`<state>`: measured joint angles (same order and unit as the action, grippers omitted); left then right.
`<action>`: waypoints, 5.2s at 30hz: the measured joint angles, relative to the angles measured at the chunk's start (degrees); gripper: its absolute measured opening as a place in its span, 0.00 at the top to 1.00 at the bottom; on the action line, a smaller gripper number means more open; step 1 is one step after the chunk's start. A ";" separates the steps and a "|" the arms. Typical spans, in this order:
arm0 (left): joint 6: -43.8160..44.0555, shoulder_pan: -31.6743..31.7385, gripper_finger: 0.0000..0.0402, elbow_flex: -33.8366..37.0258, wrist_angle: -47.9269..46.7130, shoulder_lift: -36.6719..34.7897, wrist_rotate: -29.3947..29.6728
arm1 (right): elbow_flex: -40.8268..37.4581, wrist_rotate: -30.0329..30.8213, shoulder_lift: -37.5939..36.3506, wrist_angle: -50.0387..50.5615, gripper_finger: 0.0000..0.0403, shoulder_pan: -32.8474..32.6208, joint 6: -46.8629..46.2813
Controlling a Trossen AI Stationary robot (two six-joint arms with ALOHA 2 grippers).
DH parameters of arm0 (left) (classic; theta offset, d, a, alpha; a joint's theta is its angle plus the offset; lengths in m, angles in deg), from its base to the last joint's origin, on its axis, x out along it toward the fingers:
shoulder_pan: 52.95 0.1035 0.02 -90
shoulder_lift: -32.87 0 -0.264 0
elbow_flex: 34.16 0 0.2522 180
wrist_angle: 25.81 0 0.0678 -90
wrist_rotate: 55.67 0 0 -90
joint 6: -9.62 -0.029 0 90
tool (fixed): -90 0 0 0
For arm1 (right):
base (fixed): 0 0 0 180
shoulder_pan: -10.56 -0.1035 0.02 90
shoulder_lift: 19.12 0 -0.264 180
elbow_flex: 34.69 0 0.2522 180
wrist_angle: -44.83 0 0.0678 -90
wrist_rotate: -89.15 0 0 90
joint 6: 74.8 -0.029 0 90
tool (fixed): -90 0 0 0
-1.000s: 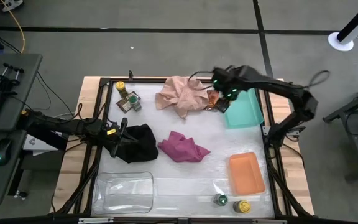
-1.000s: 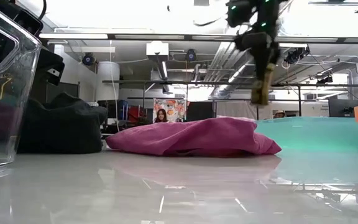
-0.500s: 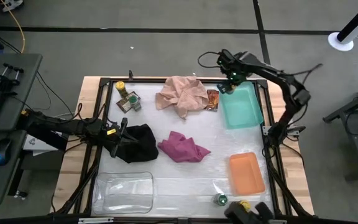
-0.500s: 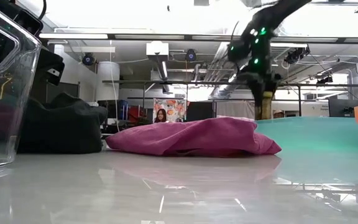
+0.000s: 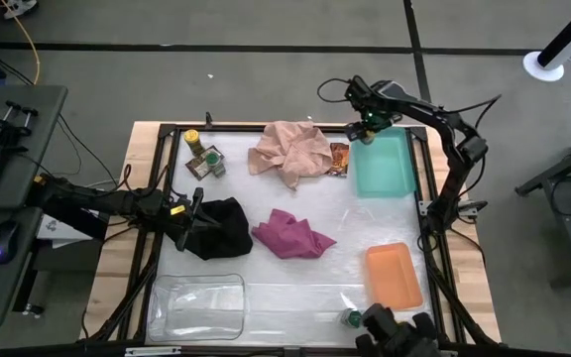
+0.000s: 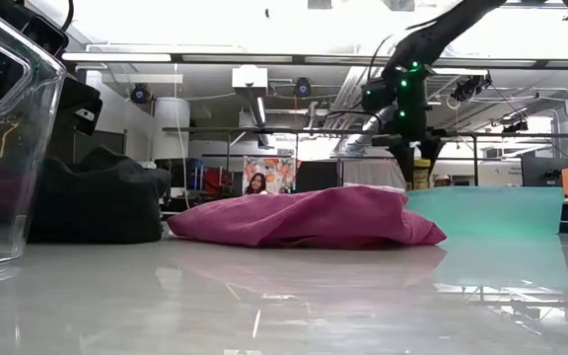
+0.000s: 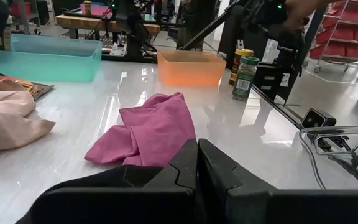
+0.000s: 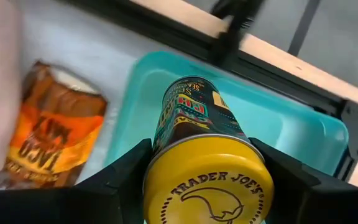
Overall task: Sort spices by type
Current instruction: Put the middle right yellow seasoning bottle into the light blue bin, then put the bottom yellow seasoning bottle into the light blue bin
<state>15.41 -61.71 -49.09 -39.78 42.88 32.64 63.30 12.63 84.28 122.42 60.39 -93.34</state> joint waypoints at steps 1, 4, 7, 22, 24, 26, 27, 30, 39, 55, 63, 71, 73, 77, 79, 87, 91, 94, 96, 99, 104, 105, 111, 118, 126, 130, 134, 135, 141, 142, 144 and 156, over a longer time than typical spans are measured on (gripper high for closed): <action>-0.01 0.00 1.00 0.00 0.01 0.01 -0.01 | 0.00 -0.39 0.00 0.10 0.45 0.44 -0.54; -0.01 0.01 1.00 0.00 0.02 -0.01 -0.02 | 0.00 -2.52 0.00 0.29 0.45 1.13 -0.59; -0.01 0.00 1.00 0.00 0.02 0.01 0.00 | 0.00 -4.90 0.00 -0.36 0.45 1.02 -0.70; -0.01 -0.01 1.00 0.00 0.02 0.00 -0.02 | 0.00 -7.52 2.48 -1.09 0.45 1.09 -4.65; -0.01 0.00 1.00 0.00 0.00 0.01 -0.01 | 0.00 -7.69 2.58 -1.12 0.45 1.09 -5.41; -0.01 0.01 1.00 0.00 0.00 0.00 0.00 | 0.00 -8.00 2.58 -1.14 0.40 1.09 -5.28; -0.01 0.01 1.00 0.00 0.01 0.00 0.00 | 0.00 -8.00 2.58 -1.01 0.35 1.09 -4.95; -0.01 0.00 1.00 0.00 0.00 0.00 -0.01 | 0.02 -8.00 2.51 0.29 0.20 1.09 -4.27; -0.01 0.01 1.00 0.00 0.00 0.01 -0.01 | 0.02 -7.58 -1.65 6.74 0.10 1.09 3.71; -0.01 0.01 1.00 0.00 0.00 -0.01 -0.01 | 0.07 -37.87 -26.22 16.01 0.15 -13.77 4.20; -0.01 -0.01 1.00 0.00 0.00 -0.01 -0.01 | 0.07 -35.78 -32.68 23.58 0.15 -43.82 -18.73; 0.00 0.00 1.00 0.01 0.00 0.00 -0.01 | 0.07 -31.84 -30.06 22.49 0.15 -72.05 -40.66; -0.01 -0.01 1.00 0.00 0.00 0.01 -0.01 | 0.07 -28.93 -28.46 21.08 0.15 -77.25 -42.63; 0.01 -0.01 1.00 0.00 0.00 0.01 0.00 | 0.04 -22.37 -24.10 16.08 0.15 -85.61 -43.50; -0.01 -0.01 1.00 0.00 0.00 0.01 0.00 | 0.04 -21.27 -21.85 12.09 0.15 -88.75 -44.05; -0.01 -0.01 1.00 0.00 0.00 0.01 -0.01 | 0.02 -18.11 -14.76 5.40 0.15 -103.73 -45.44; -0.01 0.00 1.00 0.00 0.00 0.00 -0.01 | 0.02 -17.78 -10.94 -1.81 0.15 -108.71 -45.83; 0.01 0.01 1.00 0.00 0.00 -0.01 -0.02 | 0.02 -16.01 -7.73 -4.94 0.15 -110.52 -45.74; -0.01 0.01 1.00 0.00 0.00 -0.01 0.00 | 0.02 -15.12 -5.73 -5.16 0.15 -110.72 -45.78; -0.01 0.01 1.00 0.00 0.00 0.01 0.00 | 0.02 -13.70 -3.40 -4.56 0.15 -110.32 -45.67; 0.01 0.01 1.00 0.00 0.00 0.01 0.00 | 0.11 -11.18 -1.86 -3.04 0.15 -108.98 -45.91; -0.01 0.01 1.00 0.00 0.00 0.00 -0.01 | 0.10 -10.49 -1.81 -2.22 0.15 -108.78 -45.93; -0.01 0.01 1.00 0.00 0.00 0.01 0.00 | 0.00 -10.31 -1.73 -0.24 0.15 -107.68 -45.76; 0.01 0.01 1.00 0.00 0.00 -0.01 -0.02 | 0.02 -10.69 -1.70 -0.23 0.15 -107.19 -45.64; -0.01 0.01 1.00 0.00 0.01 -0.01 -0.02 | 0.02 -13.29 1.34 -0.99 0.15 -107.19 -45.52; -0.01 -0.01 1.00 0.00 0.02 -0.01 0.00 | 0.02 -13.34 2.49 -1.74 0.15 -107.19 -45.71; -0.01 -0.01 1.00 0.00 0.00 -0.01 0.00 | 0.02 -13.33 2.62 -1.83 0.17 -106.88 -46.77; -0.01 0.00 1.00 0.00 0.00 -0.01 -0.01 | 0.02 -13.42 2.63 -1.81 0.19 -106.74 -47.22; -0.01 0.01 1.00 0.00 0.00 -0.01 -0.02 | 0.02 -15.11 2.64 -2.43 0.43 -105.23 -50.74; -0.01 0.00 1.00 0.00 0.01 -0.01 -0.02 | 0.02 -15.79 2.64 -2.74 0.47 -104.86 -51.29; -0.01 -0.01 1.00 0.00 0.00 0.01 -0.01 | 0.13 -17.95 2.54 -3.24 0.47 -104.06 -52.44; -0.01 0.00 1.00 0.00 0.00 0.00 0.00 | 23.97 -9.16 -2.25 13.66 0.47 -92.47 -50.13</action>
<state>15.40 -61.71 -49.09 -39.78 42.88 32.64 87.27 3.48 82.03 136.08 -32.08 -143.47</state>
